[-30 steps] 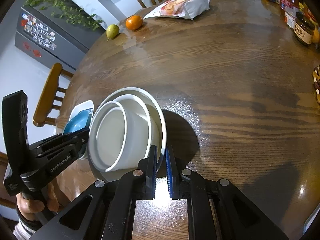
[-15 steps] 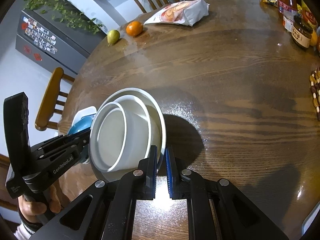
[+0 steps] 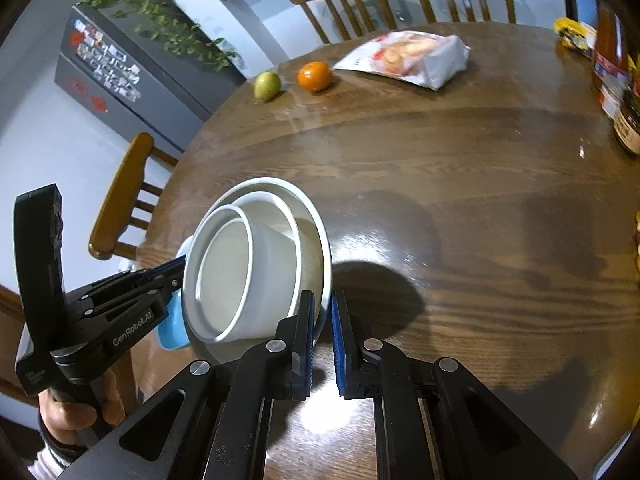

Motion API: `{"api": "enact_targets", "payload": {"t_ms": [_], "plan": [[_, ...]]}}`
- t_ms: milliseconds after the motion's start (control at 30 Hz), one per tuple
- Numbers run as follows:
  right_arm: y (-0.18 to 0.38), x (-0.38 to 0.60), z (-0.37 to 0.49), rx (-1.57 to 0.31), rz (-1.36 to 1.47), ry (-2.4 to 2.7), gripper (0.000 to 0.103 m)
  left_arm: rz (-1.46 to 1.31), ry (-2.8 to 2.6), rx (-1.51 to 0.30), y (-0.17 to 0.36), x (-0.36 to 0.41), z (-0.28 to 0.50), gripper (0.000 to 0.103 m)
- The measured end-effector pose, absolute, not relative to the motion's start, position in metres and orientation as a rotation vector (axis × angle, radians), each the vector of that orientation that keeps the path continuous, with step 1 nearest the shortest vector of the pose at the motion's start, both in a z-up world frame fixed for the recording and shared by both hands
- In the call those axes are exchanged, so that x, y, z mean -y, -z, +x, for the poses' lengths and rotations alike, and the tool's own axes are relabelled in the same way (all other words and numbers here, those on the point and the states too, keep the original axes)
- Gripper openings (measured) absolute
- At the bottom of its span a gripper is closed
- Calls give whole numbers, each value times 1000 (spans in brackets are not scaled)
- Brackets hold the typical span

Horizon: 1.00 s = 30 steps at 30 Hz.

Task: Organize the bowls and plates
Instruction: 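Lower the nested bowls onto the teal dish on the white tray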

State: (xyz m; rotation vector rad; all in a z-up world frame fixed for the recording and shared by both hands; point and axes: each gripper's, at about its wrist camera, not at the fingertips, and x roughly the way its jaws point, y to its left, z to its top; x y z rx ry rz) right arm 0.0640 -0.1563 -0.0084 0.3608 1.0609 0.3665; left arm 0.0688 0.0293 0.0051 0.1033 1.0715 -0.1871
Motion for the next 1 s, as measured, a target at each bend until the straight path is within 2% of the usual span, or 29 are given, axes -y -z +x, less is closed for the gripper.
{"api": "enact_targets", "payload": {"t_ms": [500,1000], "plan": [[-7,82,83,-1066,289,-515,12,66,22,-1069,-25,-100,62,3],[36,20,96,-1233,235,-596,12,39,-108,-1226,19,-149,66,3]]}}
